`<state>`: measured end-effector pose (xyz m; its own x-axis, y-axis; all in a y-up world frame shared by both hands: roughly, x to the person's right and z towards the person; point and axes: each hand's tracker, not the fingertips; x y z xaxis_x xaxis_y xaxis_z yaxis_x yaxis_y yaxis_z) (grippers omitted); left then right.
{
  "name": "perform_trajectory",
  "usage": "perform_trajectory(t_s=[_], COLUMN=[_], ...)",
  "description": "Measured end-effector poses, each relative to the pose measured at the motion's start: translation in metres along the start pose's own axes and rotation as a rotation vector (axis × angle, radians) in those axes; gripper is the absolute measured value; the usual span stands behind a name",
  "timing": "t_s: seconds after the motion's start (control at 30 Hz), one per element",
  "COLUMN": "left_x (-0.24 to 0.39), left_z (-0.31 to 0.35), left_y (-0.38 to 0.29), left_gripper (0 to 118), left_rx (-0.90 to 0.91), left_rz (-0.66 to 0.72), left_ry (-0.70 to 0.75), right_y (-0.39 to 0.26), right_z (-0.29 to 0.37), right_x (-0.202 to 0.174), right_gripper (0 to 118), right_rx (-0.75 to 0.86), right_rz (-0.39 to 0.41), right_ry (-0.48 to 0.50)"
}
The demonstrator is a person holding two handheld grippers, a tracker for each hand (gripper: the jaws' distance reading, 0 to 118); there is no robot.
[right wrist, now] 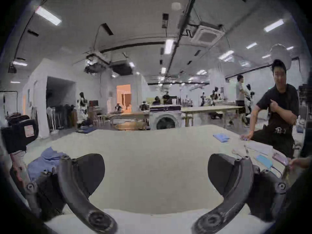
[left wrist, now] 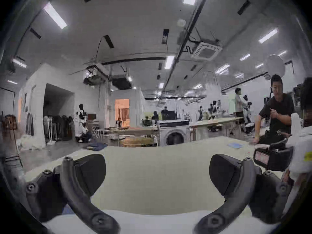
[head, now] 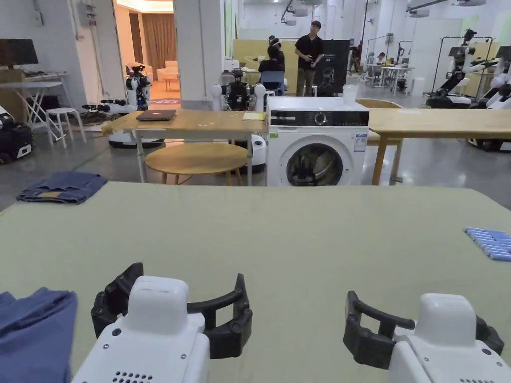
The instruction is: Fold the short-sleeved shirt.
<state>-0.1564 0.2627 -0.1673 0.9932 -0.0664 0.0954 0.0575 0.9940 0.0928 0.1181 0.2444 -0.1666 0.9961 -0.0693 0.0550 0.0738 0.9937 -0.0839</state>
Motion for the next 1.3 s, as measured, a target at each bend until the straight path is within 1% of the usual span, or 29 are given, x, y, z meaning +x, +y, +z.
perform_trajectory(t_s=[0.1,0.2,0.3,0.33,0.47,0.63,0.8,0.9,1.13,1.2,1.27,1.3], left_x=[0.003,-0.002,-0.011,-0.013,-0.015,-0.007,-0.001,0.0,-0.002,-0.003,-0.002,-0.002], left_z=[-0.001,-0.003,-0.002,-0.001,0.0,0.001,0.002,0.003,0.005,0.006,0.008,0.008], left_y=[-0.001,-0.006,-0.006,-0.006,-0.005,-0.004,-0.003,-0.004,-0.004,-0.005,-0.006,-0.006], left_gripper=[118,118,118,118,118,118,118,118,118,118,118,118], left_rx=[-0.029,-0.048,-0.049,-0.044,-0.037,-0.043,-0.051,-0.052,-0.058,-0.059,-0.056,-0.056], left_rz=[0.029,0.055,0.159,0.166,0.16,0.099,0.051,0.04,0.083,0.084,0.08,0.08], left_ry=[0.009,0.051,0.047,0.061,0.072,0.085,0.066,0.069,0.072,0.072,0.076,0.077], right_y=[0.002,0.004,0.002,0.001,0.002,0.008,0.009,0.009,0.007,0.006,0.007,0.007], right_z=[-0.001,-0.002,-0.002,-0.002,-0.002,-0.002,0.002,0.002,0.003,0.005,0.005,0.005], right_x=[0.002,0.001,-0.004,-0.006,-0.011,-0.015,-0.016,-0.015,-0.013,-0.013,-0.011,-0.01], right_gripper=[118,118,118,118,118,118,118,118,118,118,118,118], right_rx=[0.004,0.003,0.001,0.002,0.003,0.012,0.018,0.012,-0.006,0.0,0.004,0.007], right_rz=[0.003,0.021,0.05,0.057,0.078,0.088,0.108,0.1,0.094,0.07,0.033,0.026], right_ry=[-0.014,-0.019,-0.019,-0.018,-0.007,-0.004,0.0,-0.001,-0.003,-0.01,0.003,0.004])
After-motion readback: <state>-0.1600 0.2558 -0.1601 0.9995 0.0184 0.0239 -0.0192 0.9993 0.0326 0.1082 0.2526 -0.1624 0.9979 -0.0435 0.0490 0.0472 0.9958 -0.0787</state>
